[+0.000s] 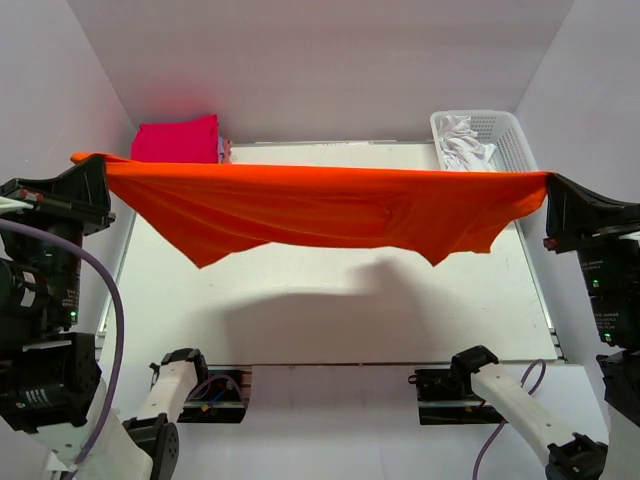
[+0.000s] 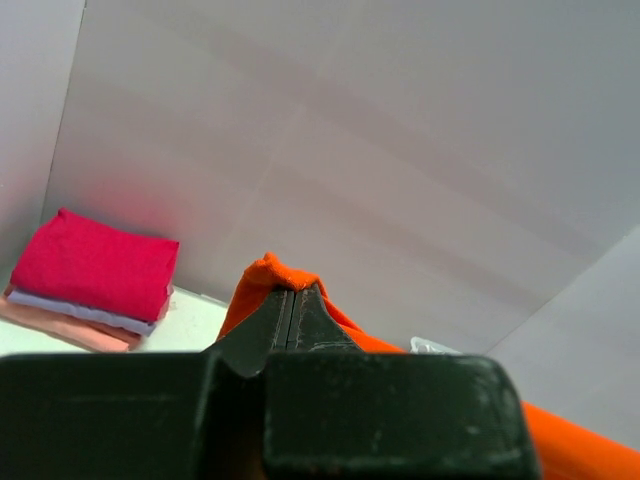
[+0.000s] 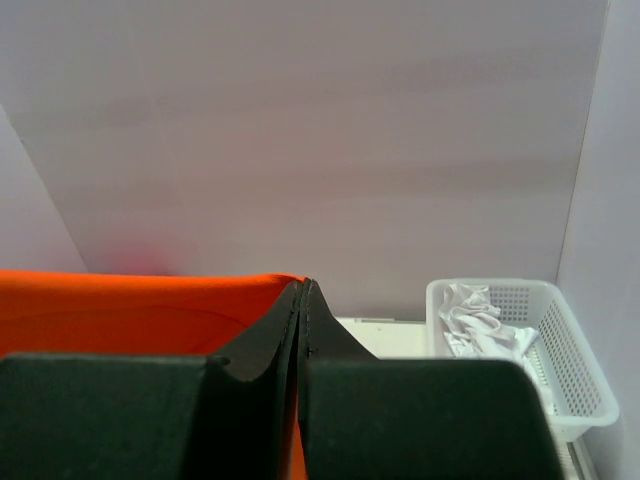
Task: Fold and stack the t-shirts
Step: Flatten out the tshirt
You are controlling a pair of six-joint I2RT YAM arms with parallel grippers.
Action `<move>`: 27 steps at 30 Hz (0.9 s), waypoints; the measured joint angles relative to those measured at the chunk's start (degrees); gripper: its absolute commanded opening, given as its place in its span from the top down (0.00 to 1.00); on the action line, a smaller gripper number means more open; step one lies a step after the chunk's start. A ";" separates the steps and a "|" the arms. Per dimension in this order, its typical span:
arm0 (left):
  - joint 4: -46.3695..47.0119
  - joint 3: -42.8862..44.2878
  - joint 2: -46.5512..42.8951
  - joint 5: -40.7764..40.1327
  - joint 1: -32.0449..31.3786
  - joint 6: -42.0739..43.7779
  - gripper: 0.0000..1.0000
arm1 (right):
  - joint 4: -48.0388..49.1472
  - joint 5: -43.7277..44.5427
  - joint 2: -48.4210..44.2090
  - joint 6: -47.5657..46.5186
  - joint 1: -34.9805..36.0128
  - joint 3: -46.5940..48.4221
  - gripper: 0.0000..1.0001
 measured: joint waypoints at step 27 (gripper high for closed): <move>-4.00 -15.80 -7.23 4.81 0.13 0.09 1.00 | -0.07 1.77 -8.72 2.84 0.00 -14.71 1.00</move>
